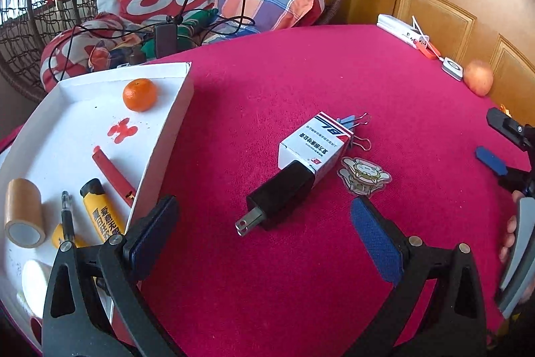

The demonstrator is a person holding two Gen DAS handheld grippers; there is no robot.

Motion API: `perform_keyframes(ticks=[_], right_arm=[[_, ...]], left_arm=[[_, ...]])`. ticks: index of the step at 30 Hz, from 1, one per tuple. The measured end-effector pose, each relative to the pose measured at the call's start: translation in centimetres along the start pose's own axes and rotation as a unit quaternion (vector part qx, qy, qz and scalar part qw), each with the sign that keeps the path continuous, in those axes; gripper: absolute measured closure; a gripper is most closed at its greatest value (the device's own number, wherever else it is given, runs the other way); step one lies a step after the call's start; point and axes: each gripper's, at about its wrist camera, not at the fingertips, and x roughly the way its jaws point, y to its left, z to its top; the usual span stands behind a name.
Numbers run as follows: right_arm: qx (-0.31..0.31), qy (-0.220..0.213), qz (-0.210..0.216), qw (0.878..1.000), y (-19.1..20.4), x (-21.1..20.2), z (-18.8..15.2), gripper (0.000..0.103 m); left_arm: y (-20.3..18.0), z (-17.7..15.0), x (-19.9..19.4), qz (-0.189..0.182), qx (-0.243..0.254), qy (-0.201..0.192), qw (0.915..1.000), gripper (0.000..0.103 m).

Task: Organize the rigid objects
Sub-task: 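Move both grippers back over the items on the table, then grasp the black plug charger with the left gripper while the right approaches the white box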

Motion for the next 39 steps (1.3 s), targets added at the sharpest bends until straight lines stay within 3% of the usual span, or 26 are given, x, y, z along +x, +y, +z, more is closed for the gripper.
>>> perform_keyframes(ticks=[4, 7, 8, 10, 13, 14, 26, 29, 32, 35, 39], right_arm=[[0.005, -0.006, 0.010, 1.000, -0.2, -0.2, 0.0, 0.000], [0.006, -0.008, 0.013, 1.000, -0.3, -0.3, 0.0, 0.000], [0.006, -0.008, 0.013, 1.000, -0.3, -0.3, 0.0, 0.000], [0.005, -0.007, 0.012, 1.000, -0.3, -0.3, 0.0, 0.000], [0.003, -0.004, 0.007, 1.000, -0.2, -0.3, 0.0, 0.000], [0.003, -0.003, 0.005, 1.000, -0.1, -0.2, 0.0, 0.000], [-0.004, 0.002, -0.002, 1.000, 0.3, -0.1, 0.1, 0.000], [-0.061, 0.011, 0.004, 0.998, 2.5, 0.2, 0.0, 0.000], [-0.184, 0.018, 0.021, 0.983, 7.4, 0.6, -0.7, 0.000], [-0.291, 0.052, 0.024, 0.955, 12.2, 2.4, -2.0, 0.000], [-0.350, 0.111, 0.013, 0.930, 15.9, 6.8, -3.4, 0.000]], left_arm=[[-0.5, 0.4, 1.6, -0.002, 0.015, 0.008, 0.9999, 0.001], [-0.9, 0.3, 1.8, 0.009, 0.029, 0.012, 0.9995, 0.011], [-0.9, 0.3, 1.6, 0.012, 0.034, 0.007, 0.9993, 0.032], [-0.8, 0.4, 1.6, 0.004, 0.031, 0.015, 0.9994, 0.060], [-0.8, -0.3, 1.5, 0.005, 0.038, 0.017, 0.9991, 0.080], [-0.8, -0.4, 1.4, 0.003, 0.039, 0.016, 0.9991, 0.083], [1.3, -2.7, -4.9, -0.039, -0.033, -0.035, 0.9981, 0.083], [1.7, -3.4, -7.0, -0.036, -0.037, -0.052, 0.9973, 0.083], [2.3, -3.9, -8.2, -0.038, -0.049, -0.066, 0.9959, 0.083], [2.6, -4.3, -8.9, -0.036, -0.054, -0.075, 0.9950, 0.083], [3.3, -4.5, -9.8, -0.024, -0.063, -0.086, 0.9940, 0.083]])
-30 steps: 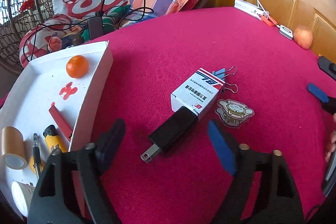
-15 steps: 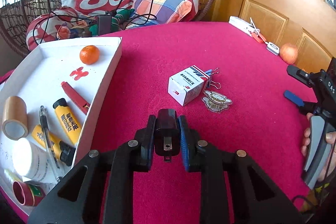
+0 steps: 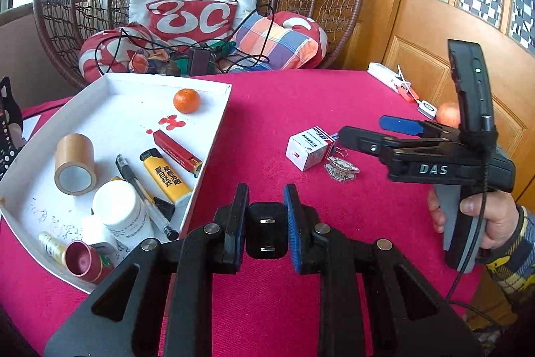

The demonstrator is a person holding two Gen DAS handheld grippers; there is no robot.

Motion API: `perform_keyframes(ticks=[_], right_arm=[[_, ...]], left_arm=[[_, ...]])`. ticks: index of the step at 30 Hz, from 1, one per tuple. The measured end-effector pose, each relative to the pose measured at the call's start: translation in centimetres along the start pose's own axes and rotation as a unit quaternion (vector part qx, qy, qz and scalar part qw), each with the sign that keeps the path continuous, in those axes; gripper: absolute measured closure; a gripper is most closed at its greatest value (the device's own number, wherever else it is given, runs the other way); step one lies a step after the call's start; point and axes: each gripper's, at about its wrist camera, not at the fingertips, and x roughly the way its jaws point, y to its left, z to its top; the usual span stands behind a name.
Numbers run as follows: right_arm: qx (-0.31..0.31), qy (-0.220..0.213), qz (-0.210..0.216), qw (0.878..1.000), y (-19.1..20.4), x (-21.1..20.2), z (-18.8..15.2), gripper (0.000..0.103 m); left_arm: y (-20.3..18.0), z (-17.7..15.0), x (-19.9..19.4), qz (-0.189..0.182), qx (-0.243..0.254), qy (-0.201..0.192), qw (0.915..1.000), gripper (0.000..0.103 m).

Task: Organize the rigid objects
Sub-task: 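Grasp the black plug charger with the left gripper while the right approaches the white box, then carry black charger and white medicine box into the tray and open both grippers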

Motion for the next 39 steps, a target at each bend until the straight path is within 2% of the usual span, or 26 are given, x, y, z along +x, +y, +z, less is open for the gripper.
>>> perform_keyframes(ticks=[4, 9, 11, 13, 14, 27, 39], right_arm=[[-0.035, 0.017, -0.006, 0.999, 1.9, 3.5, 0.9, 0.000], [-0.069, 0.061, -0.035, 0.995, 3.3, 6.8, 0.5, 0.001], [-0.085, 0.069, -0.041, 0.993, 3.8, 7.2, 0.1, 0.016], [-0.095, 0.079, -0.033, 0.992, 4.2, 7.2, -0.2, 0.053], [-0.102, 0.081, -0.035, 0.991, 4.4, 7.2, -0.3, 0.055], [-0.081, -0.021, 0.027, 0.996, 7.1, -0.9, 0.9, 0.055], [-0.078, -0.043, 0.061, 0.994, 8.7, -4.1, 1.0, 0.055]], left_arm=[[0.8, 0.2, -1.0, 0.023, -0.009, -0.014, 0.9996, 0.083], [1.7, 0.4, -1.7, 0.041, -0.017, -0.027, 0.9986, 0.083], [1.8, 0.5, -1.7, 0.045, -0.019, -0.030, 0.9984, 0.083], [1.8, 0.5, -1.8, 0.046, -0.020, -0.032, 0.9982, 0.083], [1.8, 0.5, -1.8, 0.047, -0.021, -0.032, 0.9982, 0.083], [1.2, 0.5, -2.9, 0.049, -0.017, -0.046, 0.9976, 0.083], [1.4, 0.5, -4.1, 0.049, -0.022, -0.061, 0.9967, 0.083]])
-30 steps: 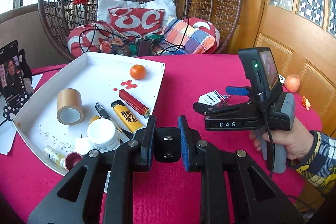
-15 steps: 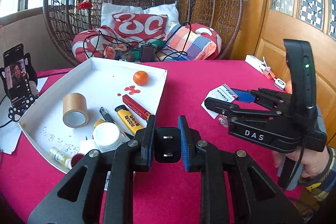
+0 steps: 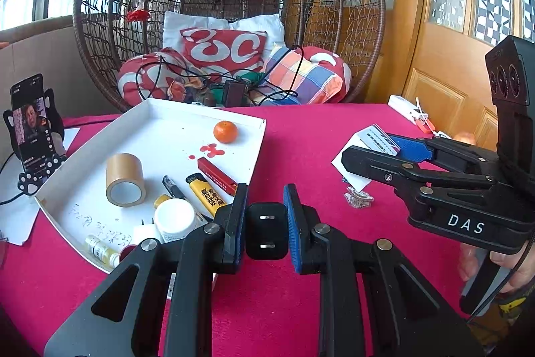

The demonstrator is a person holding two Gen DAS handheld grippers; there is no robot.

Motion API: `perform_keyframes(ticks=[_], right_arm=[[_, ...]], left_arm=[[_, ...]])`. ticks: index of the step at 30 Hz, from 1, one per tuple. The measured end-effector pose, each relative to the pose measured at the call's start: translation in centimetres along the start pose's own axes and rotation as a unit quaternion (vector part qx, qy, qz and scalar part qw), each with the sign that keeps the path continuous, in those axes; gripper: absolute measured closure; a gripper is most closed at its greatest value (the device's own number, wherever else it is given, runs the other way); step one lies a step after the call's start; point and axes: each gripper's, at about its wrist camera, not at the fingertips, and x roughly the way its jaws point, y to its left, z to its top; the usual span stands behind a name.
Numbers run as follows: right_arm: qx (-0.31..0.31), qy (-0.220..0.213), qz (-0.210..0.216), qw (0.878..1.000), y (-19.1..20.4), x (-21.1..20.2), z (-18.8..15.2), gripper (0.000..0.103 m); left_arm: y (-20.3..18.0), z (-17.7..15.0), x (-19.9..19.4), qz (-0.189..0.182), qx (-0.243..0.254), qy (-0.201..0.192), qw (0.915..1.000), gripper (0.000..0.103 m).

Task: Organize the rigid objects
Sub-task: 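Carry black charger and white medicine box into the tray and open both grippers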

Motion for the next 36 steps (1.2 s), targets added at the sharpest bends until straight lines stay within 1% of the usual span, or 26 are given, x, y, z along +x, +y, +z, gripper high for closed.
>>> perform_keyframes(ticks=[13, 18, 23, 25, 29, 31, 34, 36], right_arm=[[-0.014, 0.000, 0.010, 1.000, 1.4, 0.2, 0.9, 0.055], [-0.020, -0.003, 0.018, 1.000, 2.0, 0.8, 1.9, 0.055], [-0.026, -0.014, 0.021, 0.999, 2.6, 1.0, 3.3, 0.055], [-0.029, -0.015, 0.023, 0.999, 2.9, 1.3, 3.8, 0.055], [-0.030, -0.012, 0.037, 0.999, 3.6, 2.2, 4.7, 0.055], [-0.038, -0.014, 0.038, 0.998, 4.2, 2.9, 5.2, 0.055], [-0.040, -0.012, 0.041, 0.998, 4.9, 4.5, 5.9, 0.055], [-0.039, -0.007, 0.043, 0.998, 5.3, 5.9, 6.3, 0.055]], left_arm=[[2.2, 0.9, -0.8, 0.002, -0.022, -0.015, 0.9996, 0.083], [4.4, 2.2, -0.9, 0.018, -0.038, -0.025, 0.9988, 0.083], [7.4, 3.7, -0.4, 0.052, -0.055, -0.034, 0.9965, 0.083], [8.7, 4.2, 0.1, 0.058, -0.068, -0.031, 0.9955, 0.083], [10.9, 5.5, 1.2, 0.078, -0.073, -0.027, 0.9939, 0.083], [12.4, 6.2, 2.1, 0.086, -0.086, -0.024, 0.9923, 0.083], [15.0, 6.7, 4.2, 0.085, -0.128, 0.002, 0.9881, 0.083], [16.0, 6.7, 5.4, 0.101, -0.138, 0.016, 0.9852, 0.083]])
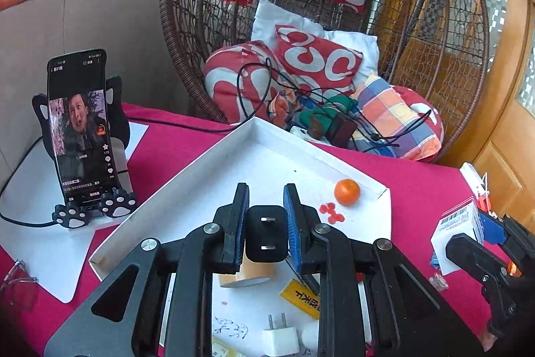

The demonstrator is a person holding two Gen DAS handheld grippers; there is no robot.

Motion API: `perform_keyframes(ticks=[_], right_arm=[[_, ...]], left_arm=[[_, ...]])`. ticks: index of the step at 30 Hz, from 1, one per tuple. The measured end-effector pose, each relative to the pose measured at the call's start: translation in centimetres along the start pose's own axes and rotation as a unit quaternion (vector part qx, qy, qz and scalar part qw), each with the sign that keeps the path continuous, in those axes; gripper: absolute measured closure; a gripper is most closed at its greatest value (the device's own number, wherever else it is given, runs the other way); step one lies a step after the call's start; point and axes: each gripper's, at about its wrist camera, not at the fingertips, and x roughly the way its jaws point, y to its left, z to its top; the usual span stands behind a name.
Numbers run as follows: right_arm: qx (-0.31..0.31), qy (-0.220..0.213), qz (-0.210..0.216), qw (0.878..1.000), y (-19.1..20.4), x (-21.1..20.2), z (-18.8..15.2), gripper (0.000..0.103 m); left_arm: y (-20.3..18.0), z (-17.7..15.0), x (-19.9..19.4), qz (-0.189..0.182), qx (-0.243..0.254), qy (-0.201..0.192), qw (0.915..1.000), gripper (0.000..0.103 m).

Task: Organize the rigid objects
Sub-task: 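Carry black charger and white medicine box into the tray and open both grippers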

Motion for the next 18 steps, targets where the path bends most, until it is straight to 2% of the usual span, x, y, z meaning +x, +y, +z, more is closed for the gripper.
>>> perform_keyframes(ticks=[6, 7, 9, 10, 11, 12, 13, 14, 16, 17, 18], right_arm=[[-0.008, 0.038, -0.015, 0.999, 0.8, 5.8, -0.6, 0.055], [-0.007, 0.045, -0.017, 0.999, 0.9, 6.7, -0.8, 0.055], [-0.006, 0.050, -0.017, 0.999, 1.2, 7.7, -1.2, 0.054], [-0.006, 0.053, -0.013, 0.998, 1.3, 8.0, -1.5, 0.053], [-0.007, 0.056, -0.007, 0.998, 1.6, 8.1, -1.7, 0.051], [-0.009, 0.053, -0.004, 0.999, 1.7, 8.1, -2.0, 0.036], [-0.015, 0.047, -0.006, 0.999, 2.0, 7.9, -2.2, 0.011], [-0.020, 0.040, -0.008, 0.999, 2.2, 7.6, -2.4, 0.006], [-0.025, 0.019, -0.014, 0.999, 2.4, 6.7, -2.6, 0.004], [-0.027, 0.012, -0.019, 0.999, 2.5, 6.2, -2.7, 0.000], [-0.025, 0.009, -0.021, 0.999, 2.5, 5.7, -2.9, 0.000]], left_arm=[[0.4, -0.4, 2.1, 0.019, -0.015, 0.011, 0.9997, 0.083], [0.4, -0.4, 2.2, 0.022, -0.017, 0.013, 0.9995, 0.078], [0.6, -0.5, 2.0, 0.029, -0.023, 0.008, 0.9993, 0.048], [0.7, -0.6, 1.7, 0.033, -0.026, 0.001, 0.9991, 0.019], [0.8, -0.7, 1.3, 0.038, -0.031, -0.009, 0.9988, 0.006], [1.0, -0.7, 0.8, 0.044, -0.036, -0.019, 0.9982, 0.003], [1.1, -0.8, 0.2, 0.049, -0.041, -0.031, 0.9975, 0.000], [1.2, -0.9, -0.3, 0.056, -0.044, -0.039, 0.9967, 0.000], [1.3, -1.3, -1.5, 0.067, -0.050, -0.050, 0.9953, 0.000], [1.4, -1.7, -2.2, 0.064, -0.059, -0.057, 0.9945, 0.000], [1.5, -2.1, -3.0, 0.060, -0.070, -0.065, 0.9936, 0.000]])
